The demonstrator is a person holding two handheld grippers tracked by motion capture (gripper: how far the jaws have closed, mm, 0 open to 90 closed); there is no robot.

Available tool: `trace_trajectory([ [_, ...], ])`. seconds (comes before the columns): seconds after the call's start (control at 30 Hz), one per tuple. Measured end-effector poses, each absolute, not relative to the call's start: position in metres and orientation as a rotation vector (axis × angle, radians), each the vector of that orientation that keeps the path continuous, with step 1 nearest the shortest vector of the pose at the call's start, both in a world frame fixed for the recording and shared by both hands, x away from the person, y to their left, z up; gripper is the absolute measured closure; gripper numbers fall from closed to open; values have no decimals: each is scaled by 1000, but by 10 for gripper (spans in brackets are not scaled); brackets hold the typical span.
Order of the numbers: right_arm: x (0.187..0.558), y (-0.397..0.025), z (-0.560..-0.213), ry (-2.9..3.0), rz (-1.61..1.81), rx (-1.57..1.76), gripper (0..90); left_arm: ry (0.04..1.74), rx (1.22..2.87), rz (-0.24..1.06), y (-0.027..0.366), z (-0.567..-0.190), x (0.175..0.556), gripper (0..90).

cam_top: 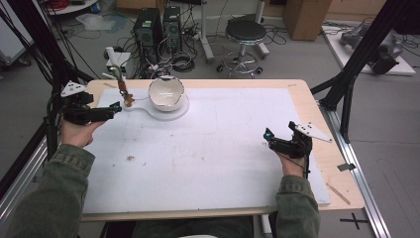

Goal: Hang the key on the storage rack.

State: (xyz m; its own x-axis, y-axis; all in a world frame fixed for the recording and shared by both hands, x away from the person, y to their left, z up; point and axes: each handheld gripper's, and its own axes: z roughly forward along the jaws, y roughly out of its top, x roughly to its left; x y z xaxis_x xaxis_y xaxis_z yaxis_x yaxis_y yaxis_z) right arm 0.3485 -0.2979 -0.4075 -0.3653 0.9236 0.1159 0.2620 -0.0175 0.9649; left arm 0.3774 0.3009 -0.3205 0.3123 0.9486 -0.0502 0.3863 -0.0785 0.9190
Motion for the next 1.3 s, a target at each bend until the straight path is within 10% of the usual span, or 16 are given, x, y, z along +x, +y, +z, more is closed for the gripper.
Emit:
trace_trajectory([
  [1.3,346,-301,-407,1650,1421,1248,6,1168,1572,838,312,-384,310,17],
])
